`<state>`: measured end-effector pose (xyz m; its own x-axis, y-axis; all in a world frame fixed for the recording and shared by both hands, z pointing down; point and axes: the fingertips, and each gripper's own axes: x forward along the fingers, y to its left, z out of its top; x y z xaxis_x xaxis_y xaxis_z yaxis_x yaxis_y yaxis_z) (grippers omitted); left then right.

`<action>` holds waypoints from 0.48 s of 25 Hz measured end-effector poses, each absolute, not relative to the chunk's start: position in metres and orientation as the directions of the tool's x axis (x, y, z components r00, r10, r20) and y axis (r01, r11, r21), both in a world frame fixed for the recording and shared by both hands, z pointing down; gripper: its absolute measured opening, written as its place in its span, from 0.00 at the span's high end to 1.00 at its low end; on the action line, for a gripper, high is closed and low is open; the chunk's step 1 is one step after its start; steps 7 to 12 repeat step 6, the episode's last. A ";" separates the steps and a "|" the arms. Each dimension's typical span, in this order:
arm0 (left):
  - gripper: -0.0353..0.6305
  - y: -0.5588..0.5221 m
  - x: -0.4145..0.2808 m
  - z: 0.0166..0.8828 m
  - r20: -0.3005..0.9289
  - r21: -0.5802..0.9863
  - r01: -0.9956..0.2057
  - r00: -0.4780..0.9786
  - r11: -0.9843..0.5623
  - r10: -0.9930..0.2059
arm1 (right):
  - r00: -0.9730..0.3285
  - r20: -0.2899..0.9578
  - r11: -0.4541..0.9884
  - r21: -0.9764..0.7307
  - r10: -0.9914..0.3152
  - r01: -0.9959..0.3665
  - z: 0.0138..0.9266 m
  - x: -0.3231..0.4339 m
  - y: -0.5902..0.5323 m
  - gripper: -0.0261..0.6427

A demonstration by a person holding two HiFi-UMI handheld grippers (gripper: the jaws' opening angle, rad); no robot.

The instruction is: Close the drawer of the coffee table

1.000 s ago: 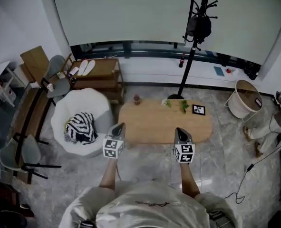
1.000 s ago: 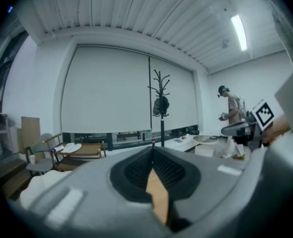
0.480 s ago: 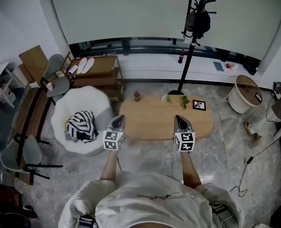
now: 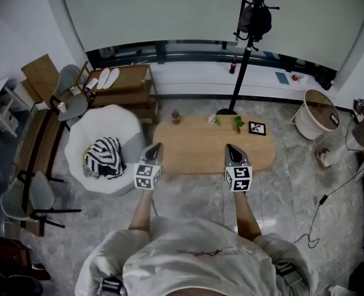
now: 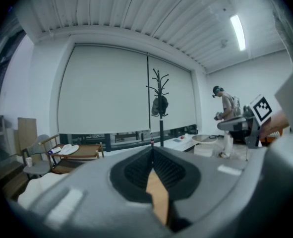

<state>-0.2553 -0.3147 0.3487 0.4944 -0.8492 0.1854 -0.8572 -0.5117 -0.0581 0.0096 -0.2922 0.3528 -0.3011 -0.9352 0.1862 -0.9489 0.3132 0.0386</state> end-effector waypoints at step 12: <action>0.94 -0.313 -0.252 0.349 0.188 -0.059 -0.856 0.496 -0.514 -0.848 | -0.305 0.183 0.318 0.043 -0.935 -0.947 0.351 0.011 -0.293 0.95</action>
